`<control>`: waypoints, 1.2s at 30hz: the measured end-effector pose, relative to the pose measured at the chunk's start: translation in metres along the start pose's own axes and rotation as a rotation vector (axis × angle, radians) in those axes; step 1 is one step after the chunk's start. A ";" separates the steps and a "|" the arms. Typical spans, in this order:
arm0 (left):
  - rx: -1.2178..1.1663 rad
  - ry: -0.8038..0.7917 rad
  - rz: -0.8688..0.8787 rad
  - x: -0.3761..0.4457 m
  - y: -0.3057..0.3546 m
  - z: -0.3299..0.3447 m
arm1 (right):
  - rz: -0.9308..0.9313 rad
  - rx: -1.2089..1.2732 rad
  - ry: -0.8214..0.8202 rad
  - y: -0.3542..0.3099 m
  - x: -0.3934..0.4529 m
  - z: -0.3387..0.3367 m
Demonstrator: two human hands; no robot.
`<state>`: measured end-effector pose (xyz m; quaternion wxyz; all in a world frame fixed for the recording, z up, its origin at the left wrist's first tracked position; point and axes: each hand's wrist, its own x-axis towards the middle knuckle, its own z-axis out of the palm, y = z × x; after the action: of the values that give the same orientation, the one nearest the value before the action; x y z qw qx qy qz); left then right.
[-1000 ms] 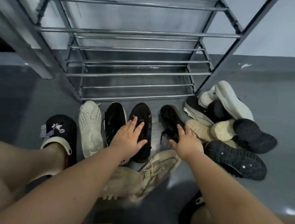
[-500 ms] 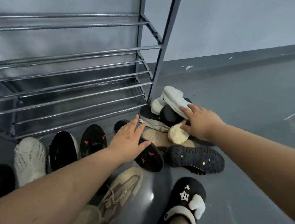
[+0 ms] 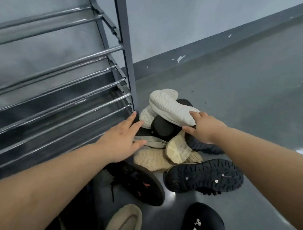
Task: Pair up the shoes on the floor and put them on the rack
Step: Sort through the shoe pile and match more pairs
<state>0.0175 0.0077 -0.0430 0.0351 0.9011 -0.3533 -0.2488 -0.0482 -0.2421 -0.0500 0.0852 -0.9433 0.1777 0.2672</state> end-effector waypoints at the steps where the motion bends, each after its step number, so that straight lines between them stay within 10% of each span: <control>1: -0.006 -0.010 -0.002 0.008 0.000 -0.002 | 0.002 0.017 -0.017 0.000 0.009 0.004; 22: -0.703 0.164 -0.347 0.175 0.011 -0.005 | 0.066 0.165 -0.076 0.017 0.107 -0.001; 36: -0.921 0.297 -0.185 0.130 0.022 -0.003 | 0.096 0.369 -0.089 0.013 0.068 -0.008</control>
<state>0.0866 -0.0946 -0.0900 0.4577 0.8452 -0.1163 -0.2500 0.0042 -0.2759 -0.0807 0.2518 -0.8892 0.2646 0.2754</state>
